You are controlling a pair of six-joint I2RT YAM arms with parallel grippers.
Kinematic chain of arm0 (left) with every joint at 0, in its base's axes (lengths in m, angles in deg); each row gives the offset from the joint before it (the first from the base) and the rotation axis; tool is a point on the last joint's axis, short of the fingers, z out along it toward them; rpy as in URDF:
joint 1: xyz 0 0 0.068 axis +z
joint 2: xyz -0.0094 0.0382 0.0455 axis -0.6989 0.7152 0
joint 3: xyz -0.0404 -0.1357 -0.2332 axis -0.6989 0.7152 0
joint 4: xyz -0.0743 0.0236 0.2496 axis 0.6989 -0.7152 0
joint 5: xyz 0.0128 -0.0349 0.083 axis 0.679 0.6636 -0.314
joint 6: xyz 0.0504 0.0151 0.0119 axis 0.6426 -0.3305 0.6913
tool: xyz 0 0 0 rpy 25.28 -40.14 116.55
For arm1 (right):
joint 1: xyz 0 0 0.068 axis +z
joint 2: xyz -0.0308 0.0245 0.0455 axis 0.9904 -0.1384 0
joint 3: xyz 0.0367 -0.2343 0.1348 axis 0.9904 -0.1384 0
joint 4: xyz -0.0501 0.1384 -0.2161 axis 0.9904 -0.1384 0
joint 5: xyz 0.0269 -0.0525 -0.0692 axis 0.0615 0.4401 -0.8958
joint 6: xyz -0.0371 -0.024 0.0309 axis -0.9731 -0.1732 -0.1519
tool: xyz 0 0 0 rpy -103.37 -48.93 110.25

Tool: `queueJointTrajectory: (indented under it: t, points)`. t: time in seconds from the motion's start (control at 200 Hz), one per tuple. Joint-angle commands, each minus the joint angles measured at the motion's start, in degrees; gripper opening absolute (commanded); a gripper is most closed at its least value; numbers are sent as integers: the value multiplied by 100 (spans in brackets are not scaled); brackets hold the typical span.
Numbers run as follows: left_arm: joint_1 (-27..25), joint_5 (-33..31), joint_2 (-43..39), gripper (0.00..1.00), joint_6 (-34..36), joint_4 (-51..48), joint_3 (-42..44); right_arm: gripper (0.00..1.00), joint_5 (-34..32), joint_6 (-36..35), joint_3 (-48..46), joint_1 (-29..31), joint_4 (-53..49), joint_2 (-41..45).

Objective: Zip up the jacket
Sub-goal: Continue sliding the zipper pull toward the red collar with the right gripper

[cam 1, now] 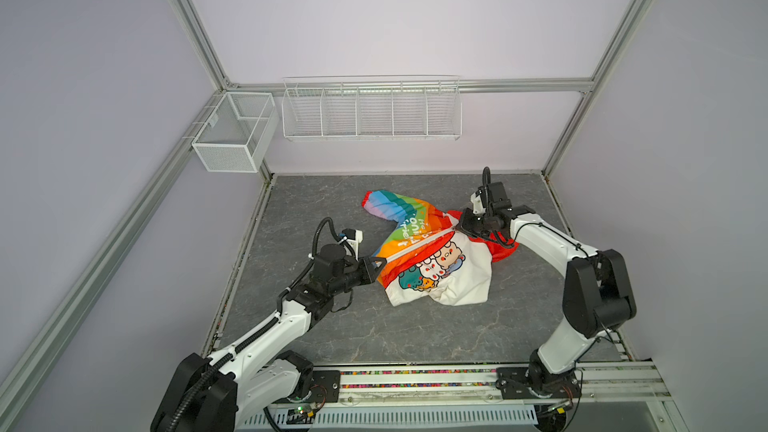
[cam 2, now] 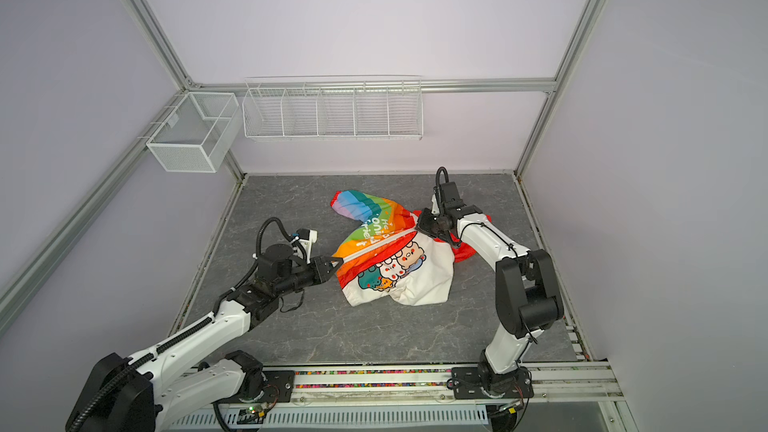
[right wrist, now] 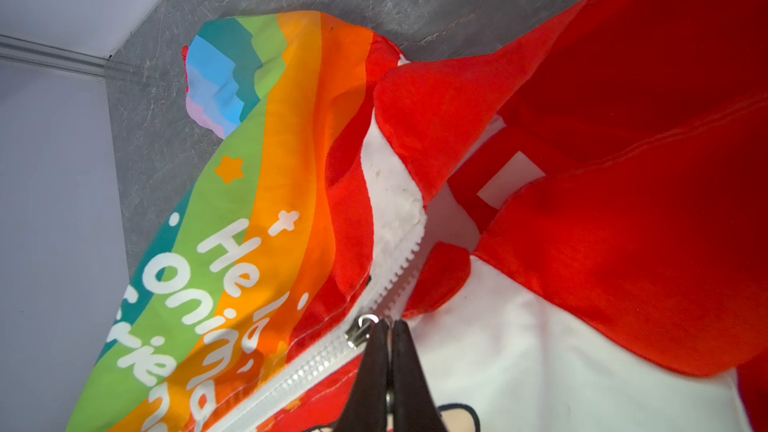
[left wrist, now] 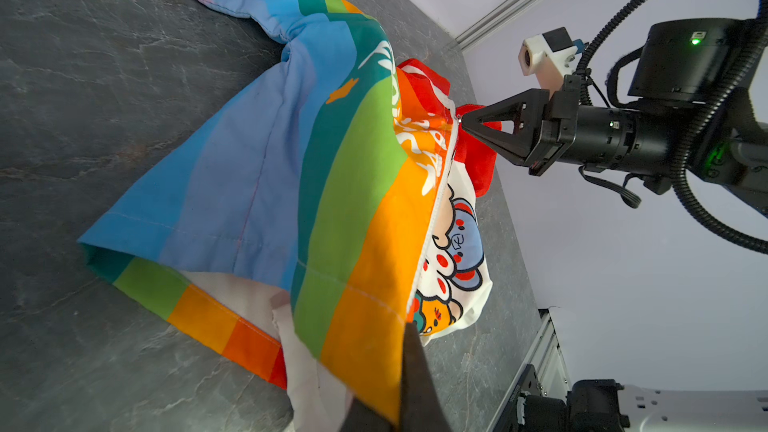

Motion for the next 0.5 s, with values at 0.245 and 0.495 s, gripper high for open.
queueJointTrajectory:
  t: [0.245, 0.495]
  points:
    - [47, -102, -116, 0, 79, -78, 122, 6, -80, -133, 94, -207, -62, -112]
    - [55, -105, -132, 0, 74, -78, 142, 7, -72, -141, 96, -269, -57, -160]
